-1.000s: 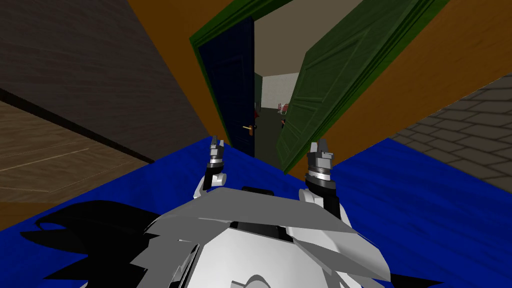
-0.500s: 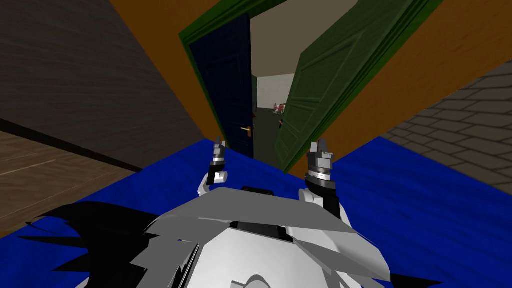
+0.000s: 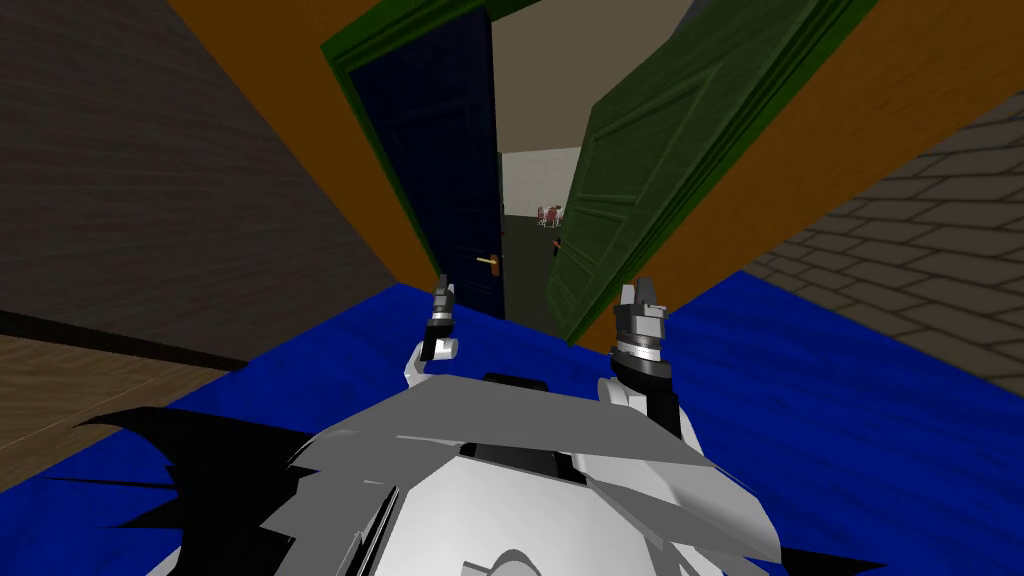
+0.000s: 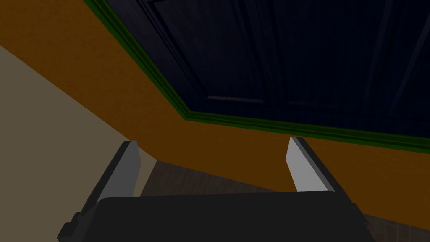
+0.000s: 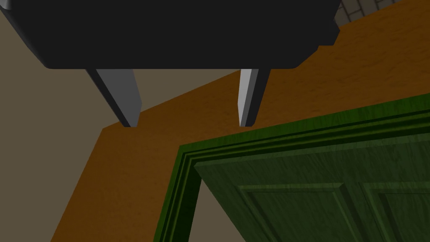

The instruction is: Push the door open

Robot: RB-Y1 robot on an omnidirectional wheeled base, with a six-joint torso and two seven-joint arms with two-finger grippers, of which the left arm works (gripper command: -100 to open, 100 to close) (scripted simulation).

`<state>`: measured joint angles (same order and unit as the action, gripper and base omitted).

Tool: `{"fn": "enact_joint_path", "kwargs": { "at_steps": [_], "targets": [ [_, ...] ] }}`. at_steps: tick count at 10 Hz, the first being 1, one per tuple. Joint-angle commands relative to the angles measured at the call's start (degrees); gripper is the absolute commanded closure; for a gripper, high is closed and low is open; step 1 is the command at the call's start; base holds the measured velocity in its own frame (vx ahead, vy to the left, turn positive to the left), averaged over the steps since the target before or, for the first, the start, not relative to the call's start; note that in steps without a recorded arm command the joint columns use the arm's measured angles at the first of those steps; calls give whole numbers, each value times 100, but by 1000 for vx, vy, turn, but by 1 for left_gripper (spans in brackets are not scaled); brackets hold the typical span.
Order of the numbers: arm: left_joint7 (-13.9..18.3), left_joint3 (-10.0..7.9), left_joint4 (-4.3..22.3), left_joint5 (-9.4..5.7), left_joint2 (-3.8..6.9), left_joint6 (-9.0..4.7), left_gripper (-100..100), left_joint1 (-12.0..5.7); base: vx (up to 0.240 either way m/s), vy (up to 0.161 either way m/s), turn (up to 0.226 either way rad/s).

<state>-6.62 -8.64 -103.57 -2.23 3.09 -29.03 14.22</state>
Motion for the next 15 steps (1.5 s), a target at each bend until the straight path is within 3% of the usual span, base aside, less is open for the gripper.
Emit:
{"fn": "enact_joint_path", "kwargs": {
  "at_steps": [1,4,5,12,13,15],
  "targets": [
    [3,-90,268,-11,37,52,-100,-175,61,116,-160],
    [-28,-218,743,-3,35,131,-100,-514,73,117,-164],
    [-28,-218,781,-3,35,131,-100,-514,37,82,-49],
    [-102,-523,1977,16,-19,319,-100,-1321,39,110,-160],
    [-102,-523,2004,16,-19,319,-100,-1321,31,91,-56],
    [-122,-608,2344,21,-50,371,-100,-1545,33,88,-133]
  ]
}}
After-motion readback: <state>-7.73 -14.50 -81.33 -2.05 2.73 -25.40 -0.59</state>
